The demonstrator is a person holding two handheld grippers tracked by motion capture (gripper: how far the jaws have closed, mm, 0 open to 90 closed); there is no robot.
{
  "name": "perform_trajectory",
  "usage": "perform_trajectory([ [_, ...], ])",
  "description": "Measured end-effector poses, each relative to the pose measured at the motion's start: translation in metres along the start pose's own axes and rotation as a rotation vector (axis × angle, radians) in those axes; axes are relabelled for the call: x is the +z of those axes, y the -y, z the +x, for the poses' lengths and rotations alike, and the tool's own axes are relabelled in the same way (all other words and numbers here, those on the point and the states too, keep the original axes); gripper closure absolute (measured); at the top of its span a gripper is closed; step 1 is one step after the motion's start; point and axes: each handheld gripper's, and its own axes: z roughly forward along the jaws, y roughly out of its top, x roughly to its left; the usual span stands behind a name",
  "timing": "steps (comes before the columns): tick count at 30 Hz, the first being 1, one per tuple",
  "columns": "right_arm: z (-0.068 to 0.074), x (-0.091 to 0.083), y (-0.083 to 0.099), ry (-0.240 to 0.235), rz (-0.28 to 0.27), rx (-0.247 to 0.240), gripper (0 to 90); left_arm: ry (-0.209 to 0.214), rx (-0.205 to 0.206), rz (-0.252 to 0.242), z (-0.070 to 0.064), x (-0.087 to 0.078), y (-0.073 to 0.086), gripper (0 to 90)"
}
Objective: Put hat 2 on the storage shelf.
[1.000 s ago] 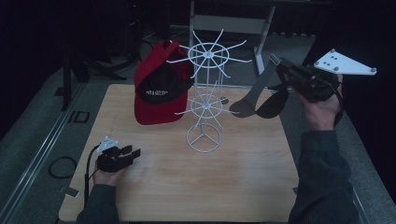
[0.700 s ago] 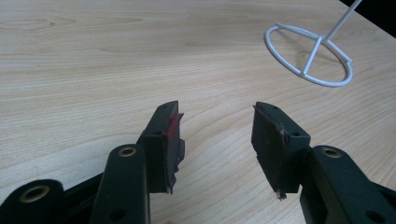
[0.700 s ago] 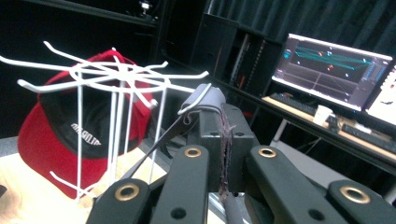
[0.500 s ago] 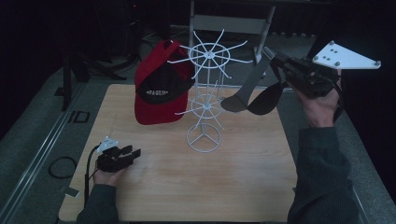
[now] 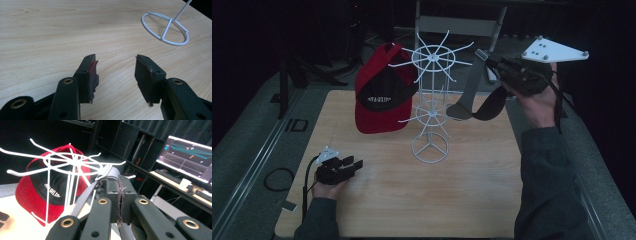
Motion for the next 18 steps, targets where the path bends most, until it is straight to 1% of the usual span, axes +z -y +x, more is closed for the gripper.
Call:
perform_trajectory([
  [6,-0.002,0.008,0.005,-0.018,0.032,0.015,87.4,0.002,0.0,-0.001,0.0,0.0,0.0,52.2],
  [9,-0.004,0.009,0.012,-0.011,0.051,0.015,85.3,0.001,0.0,0.0,0.0,0.0,0.0,52.2],
  [11,-0.005,0.009,0.018,-0.018,0.066,0.018,80.7,0.001,-0.003,-0.002,0.0,0.0,0.001,52.2],
  [12,-0.005,0.009,0.021,-0.01,0.078,0.018,76.9,0.001,-0.002,-0.002,0.0,0.0,0.001,52.2],
  [14,-0.006,0.008,0.025,-0.009,0.087,0.016,70.0,0.001,0.0,0.0,0.0,0.0,0.0,52.2],
  [17,-0.007,0.005,0.031,-0.027,0.087,0.011,54.1,0.002,0.0,-0.001,0.0,0.001,0.0,52.1],
  [18,-0.006,0.003,0.032,-0.016,0.089,0.0,49.5,0.001,0.0,0.0,0.0,0.001,0.0,52.1],
])
